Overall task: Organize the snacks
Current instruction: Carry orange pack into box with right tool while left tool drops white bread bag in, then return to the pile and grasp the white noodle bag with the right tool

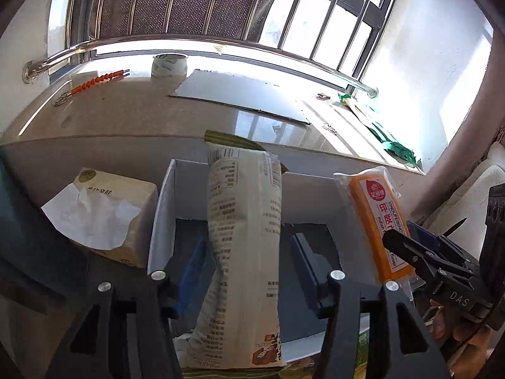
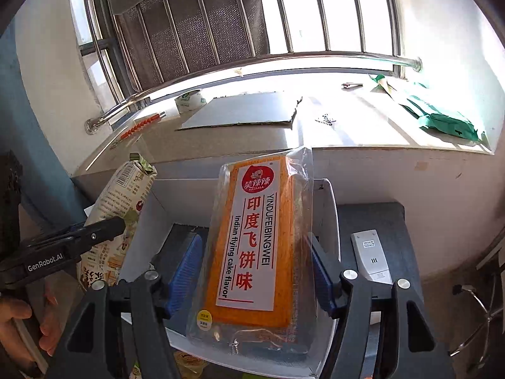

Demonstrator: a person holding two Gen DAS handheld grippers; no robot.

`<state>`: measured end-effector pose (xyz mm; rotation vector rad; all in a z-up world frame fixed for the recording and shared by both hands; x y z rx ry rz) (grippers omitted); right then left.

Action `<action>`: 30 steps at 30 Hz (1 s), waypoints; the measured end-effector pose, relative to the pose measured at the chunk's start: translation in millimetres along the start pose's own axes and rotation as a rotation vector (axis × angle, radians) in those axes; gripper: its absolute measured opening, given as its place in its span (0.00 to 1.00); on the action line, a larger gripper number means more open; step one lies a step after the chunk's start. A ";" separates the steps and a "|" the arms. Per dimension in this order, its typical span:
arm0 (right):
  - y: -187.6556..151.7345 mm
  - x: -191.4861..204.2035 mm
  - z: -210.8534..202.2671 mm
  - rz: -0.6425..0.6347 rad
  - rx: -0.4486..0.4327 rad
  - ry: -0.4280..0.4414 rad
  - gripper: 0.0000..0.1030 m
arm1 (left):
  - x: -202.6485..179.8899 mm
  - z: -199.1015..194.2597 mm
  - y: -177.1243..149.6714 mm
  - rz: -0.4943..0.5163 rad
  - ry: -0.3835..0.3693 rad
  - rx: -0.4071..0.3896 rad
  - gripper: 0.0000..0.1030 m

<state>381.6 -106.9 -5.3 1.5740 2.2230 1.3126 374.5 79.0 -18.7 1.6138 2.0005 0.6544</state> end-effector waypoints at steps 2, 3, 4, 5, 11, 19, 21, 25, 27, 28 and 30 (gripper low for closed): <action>-3.6 -6.6 -0.9 0.044 -0.011 0.011 1.00 | 3.1 1.1 -4.8 0.013 0.031 -0.001 1.00; -6.0 -8.0 -4.7 0.060 -0.035 0.012 1.00 | 3.9 -1.5 -6.2 0.025 0.039 -0.017 1.00; -7.9 -8.4 -8.9 0.069 -0.053 0.016 1.00 | 5.9 -5.6 -7.9 0.037 0.051 -0.037 1.00; -9.9 -7.6 -12.3 0.070 -0.062 0.022 1.00 | 7.7 -9.0 -7.2 0.047 0.061 -0.055 1.00; -8.5 3.2 -34.2 0.009 -0.072 -0.024 1.00 | 21.3 -54.7 -10.7 0.015 0.000 -0.171 1.00; -45.8 25.0 -84.3 -0.046 -0.132 0.065 1.00 | 29.1 -128.4 -63.3 0.026 -0.015 -0.308 1.00; -59.0 30.0 -97.5 -0.078 -0.128 0.064 1.00 | 29.9 -142.1 -85.5 0.031 -0.002 -0.311 1.00; -99.0 42.4 -136.2 -0.158 -0.181 0.055 1.00 | 25.5 -166.5 -133.3 0.047 -0.028 -0.343 1.00; -128.5 42.9 -155.7 -0.140 -0.222 0.037 1.00 | 21.6 -172.7 -157.5 0.052 -0.021 -0.338 1.00; -146.3 42.0 -164.2 -0.118 -0.233 0.022 1.00 | 19.8 -176.0 -169.6 0.056 -0.028 -0.337 1.00; -179.2 43.1 -172.7 -0.131 -0.220 -0.014 1.00 | 17.0 -181.5 -191.8 0.044 -0.052 -0.321 1.00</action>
Point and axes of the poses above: each gripper's, at about its wrist camera, not at the fingertips, and z roughly the way its jaws point, x to its left, y to its top, the point moved 5 cm from there along z, roughly the way its jaws point, and after that the axes turned 14 degrees about y, right-handed, at the moved point
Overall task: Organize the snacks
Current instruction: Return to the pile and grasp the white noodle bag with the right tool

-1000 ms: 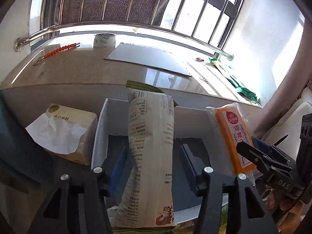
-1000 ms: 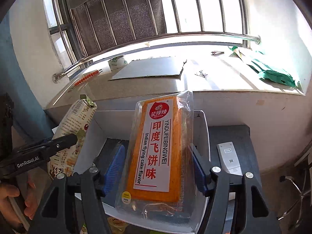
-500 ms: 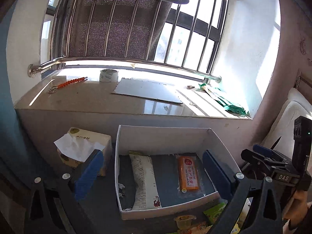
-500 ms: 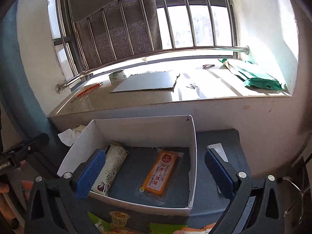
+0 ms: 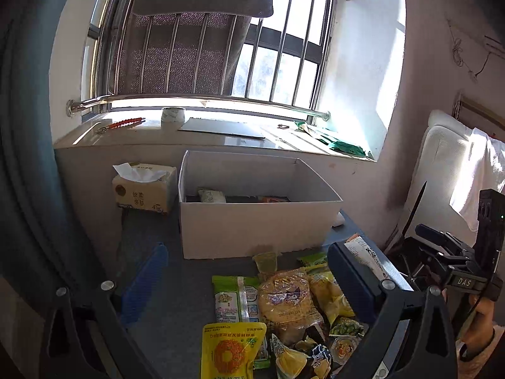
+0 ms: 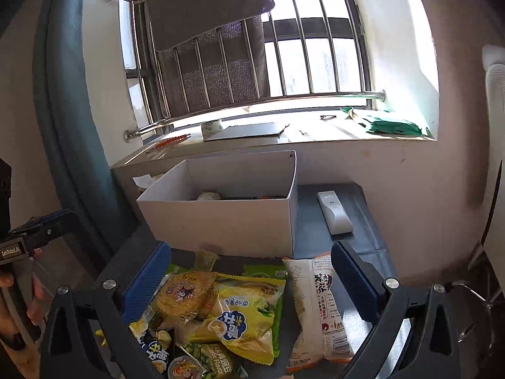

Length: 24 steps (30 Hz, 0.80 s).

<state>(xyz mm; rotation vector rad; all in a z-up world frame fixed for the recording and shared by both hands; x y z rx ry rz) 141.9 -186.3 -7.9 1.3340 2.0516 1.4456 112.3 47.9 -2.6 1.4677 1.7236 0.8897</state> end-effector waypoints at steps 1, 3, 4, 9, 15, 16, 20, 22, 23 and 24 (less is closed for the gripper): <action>-16.3 3.8 -6.5 -0.040 0.022 -0.034 1.00 | -1.4 -4.8 -8.2 -0.013 -0.016 0.010 1.00; -38.0 7.0 -17.8 -0.099 0.035 -0.109 1.00 | -3.2 -12.5 -22.6 -0.041 -0.018 0.026 1.00; -46.9 7.2 -24.8 -0.110 0.026 -0.134 1.00 | -6.7 -17.3 -28.4 -0.044 -0.022 0.025 1.00; -58.9 -1.8 -39.3 -0.138 0.009 -0.183 1.00 | -15.5 -36.7 -45.5 -0.054 -0.034 0.002 1.00; -51.5 -25.7 -23.8 -0.092 0.097 -0.090 1.00 | -18.7 -36.0 -53.8 -0.046 -0.042 0.030 1.00; -52.0 -29.9 -16.3 -0.086 0.126 -0.070 1.00 | -17.6 -34.7 -55.4 -0.048 -0.042 0.039 1.00; -52.3 -54.4 14.5 -0.047 0.222 -0.018 1.00 | -10.9 -33.4 -60.3 -0.064 -0.036 0.051 1.00; -52.9 -71.0 30.8 -0.005 0.261 -0.008 1.00 | -7.1 -32.6 -63.3 -0.070 -0.031 0.063 1.00; -52.8 -79.4 37.7 0.027 0.281 -0.009 1.00 | -5.1 -32.4 -64.8 -0.072 -0.029 0.068 1.00; -52.2 -86.7 43.1 0.050 0.294 -0.007 1.00 | -2.6 -32.2 -66.2 -0.073 -0.024 0.072 1.00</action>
Point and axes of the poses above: each gripper's, at about its wrist camera, not at the fingertips, and z roughly the way its jaws point, x to its left, y to its top, the point moved 5 cm from there along z, roughly the way its jaws point, and after that the axes turned 14 degrees about y, right-handed, at the moved point
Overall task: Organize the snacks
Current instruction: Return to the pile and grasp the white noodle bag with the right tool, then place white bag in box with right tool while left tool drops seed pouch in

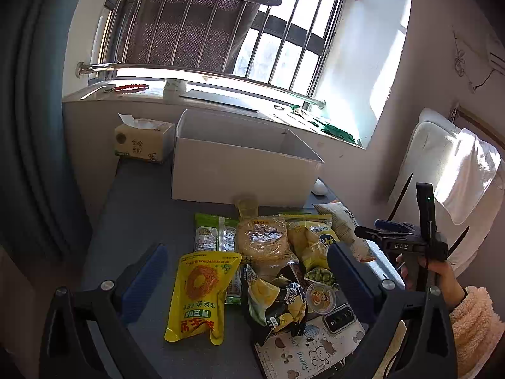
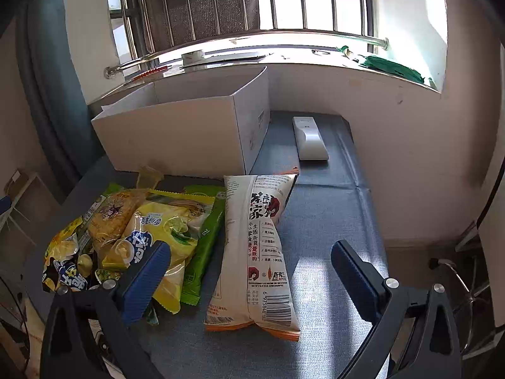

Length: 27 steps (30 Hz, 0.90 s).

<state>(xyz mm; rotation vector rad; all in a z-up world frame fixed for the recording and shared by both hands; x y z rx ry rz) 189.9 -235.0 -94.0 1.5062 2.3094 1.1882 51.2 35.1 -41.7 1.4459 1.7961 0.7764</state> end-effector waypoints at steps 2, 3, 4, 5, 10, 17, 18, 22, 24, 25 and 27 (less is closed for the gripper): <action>4.8 -9.2 9.6 0.003 0.024 0.011 1.00 | 5.4 1.7 -1.4 -0.003 0.015 0.014 1.00; 7.1 -12.6 13.9 -0.001 0.038 -0.002 1.00 | 8.0 2.4 -2.1 -0.007 0.021 0.020 1.00; 8.5 -14.9 17.6 -0.008 0.053 -0.024 1.00 | 10.3 2.4 -2.7 -0.012 0.025 0.022 1.00; 8.8 -15.3 20.9 -0.018 0.069 -0.030 1.00 | 12.3 2.5 -3.4 -0.015 0.027 0.023 1.00; 3.6 -18.7 40.2 -0.008 0.137 -0.007 0.67 | 19.7 9.0 -8.6 -0.028 0.050 0.046 1.00; -6.3 6.0 42.4 -0.113 0.180 -0.004 0.38 | 28.0 24.0 -20.5 -0.008 0.071 0.111 1.00; -7.3 8.2 39.1 -0.115 0.175 0.000 0.38 | 29.2 27.2 -22.2 -0.004 0.070 0.124 1.00; -9.5 7.8 11.2 -0.047 0.105 0.018 0.38 | 32.5 41.3 -27.4 0.006 0.065 0.149 1.00; -9.9 10.0 -9.9 -0.008 0.032 0.035 0.38 | 32.6 52.3 -31.6 0.018 0.051 0.174 1.00; -12.6 11.5 -20.2 0.013 0.003 0.049 0.38 | 32.9 59.5 -33.6 0.025 0.051 0.196 1.00; -20.8 14.3 -38.6 0.060 -0.049 0.074 0.38 | 33.7 71.8 -37.4 0.036 0.055 0.235 1.00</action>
Point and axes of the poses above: each gripper's, at about its wrist camera, not at the fingertips, and z roughly the way its jaws point, x to its left, y to its top, the point moved 5 cm from there along z, roughly the way its jaws point, and after that the axes turned 14 degrees about y, right-handed, at the moved point
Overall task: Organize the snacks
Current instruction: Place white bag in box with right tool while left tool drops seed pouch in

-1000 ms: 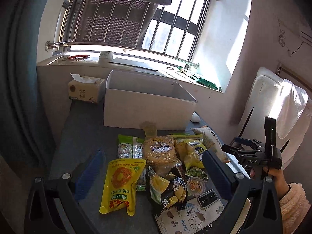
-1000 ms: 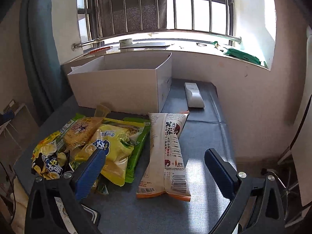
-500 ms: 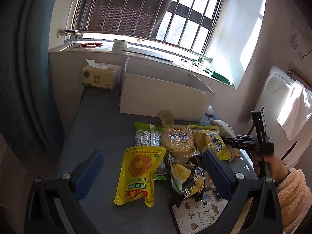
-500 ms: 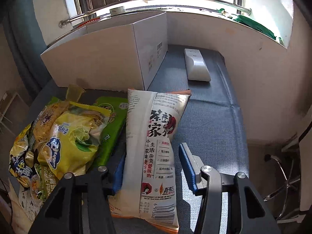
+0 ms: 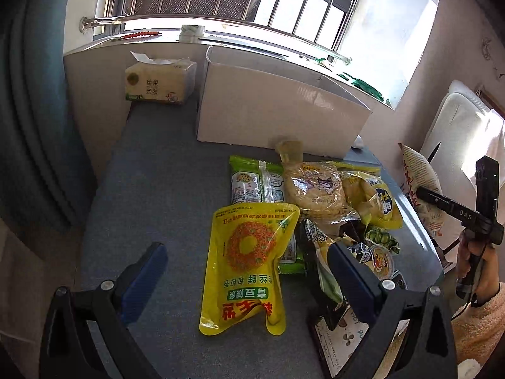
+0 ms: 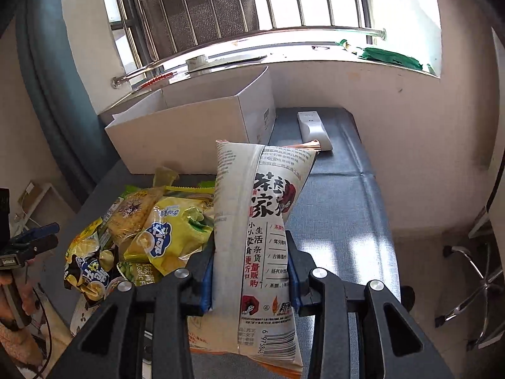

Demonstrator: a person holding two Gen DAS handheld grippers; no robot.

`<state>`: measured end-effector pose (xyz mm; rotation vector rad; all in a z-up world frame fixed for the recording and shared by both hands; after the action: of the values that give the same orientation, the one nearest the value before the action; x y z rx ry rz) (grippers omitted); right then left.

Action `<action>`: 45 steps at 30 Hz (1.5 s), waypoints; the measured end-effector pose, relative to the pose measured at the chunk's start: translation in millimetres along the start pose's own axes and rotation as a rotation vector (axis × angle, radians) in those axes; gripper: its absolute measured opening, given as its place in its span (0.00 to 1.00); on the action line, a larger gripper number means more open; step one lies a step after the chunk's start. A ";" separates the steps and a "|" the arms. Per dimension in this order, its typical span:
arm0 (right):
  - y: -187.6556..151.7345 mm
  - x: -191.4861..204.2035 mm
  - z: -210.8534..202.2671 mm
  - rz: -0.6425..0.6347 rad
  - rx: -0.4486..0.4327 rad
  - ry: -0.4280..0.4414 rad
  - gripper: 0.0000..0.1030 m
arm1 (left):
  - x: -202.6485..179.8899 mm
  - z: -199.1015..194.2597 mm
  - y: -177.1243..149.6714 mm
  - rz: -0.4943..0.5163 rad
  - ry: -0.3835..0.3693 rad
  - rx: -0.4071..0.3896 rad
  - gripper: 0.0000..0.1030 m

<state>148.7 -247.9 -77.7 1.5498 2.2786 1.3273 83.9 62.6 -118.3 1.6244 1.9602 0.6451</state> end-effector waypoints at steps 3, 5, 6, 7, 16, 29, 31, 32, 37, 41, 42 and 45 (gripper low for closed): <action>-15.7 6.1 -22.3 0.065 -0.053 0.037 0.38 | -1.0 16.2 -2.7 0.017 -0.011 0.053 1.00; -26.1 5.6 -31.1 0.111 -0.067 0.067 0.38 | -1.0 27.1 -3.7 0.041 0.001 0.067 1.00; -29.1 6.4 -33.7 0.131 -0.069 0.082 0.38 | 0.5 33.2 -4.8 0.047 0.018 0.079 1.00; -28.1 6.9 -33.3 0.145 -0.068 0.099 0.38 | 1.7 39.4 -6.2 0.051 0.028 0.097 0.99; -29.7 24.1 -30.2 0.094 -0.058 0.109 0.38 | -28.1 29.5 -17.6 0.268 0.134 0.027 0.38; 0.5 49.2 -14.3 0.046 -0.070 0.179 0.38 | 0.3 -37.3 42.0 0.054 -0.039 -0.171 0.32; 20.8 55.7 -8.6 0.022 -0.075 0.194 0.38 | -5.2 -40.9 68.7 0.086 -0.025 -0.214 0.32; 33.4 60.1 -5.8 0.005 -0.081 0.195 0.38 | -7.9 -42.2 82.9 0.092 -0.034 -0.238 0.32; 102.7 80.7 21.3 -0.118 -0.093 0.145 0.38 | -23.0 -35.4 166.2 0.074 -0.081 -0.309 0.32; 151.1 77.0 46.8 -0.073 -0.111 0.176 0.38 | -36.9 -15.7 222.5 0.075 -0.088 -0.315 0.32; 162.5 73.5 53.4 -0.059 -0.116 0.171 0.38 | -41.1 -9.0 234.7 0.078 -0.090 -0.305 0.32; 196.1 62.4 78.0 -0.031 -0.099 0.136 0.38 | -48.9 10.7 263.6 0.063 -0.091 -0.277 0.32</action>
<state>298.3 -129.7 32.3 1.4292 2.2635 1.5572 294.1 60.1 48.4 1.5200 1.6777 0.8133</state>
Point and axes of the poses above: each gripper's, at about its wrist camera, not at the fingertips, and z roughly the way its jaws point, x to its left, y to its top, the point moved 5 cm from there along z, roughly the way its jaws point, and after that the axes turned 14 degrees about y, right-handed, at the moved point
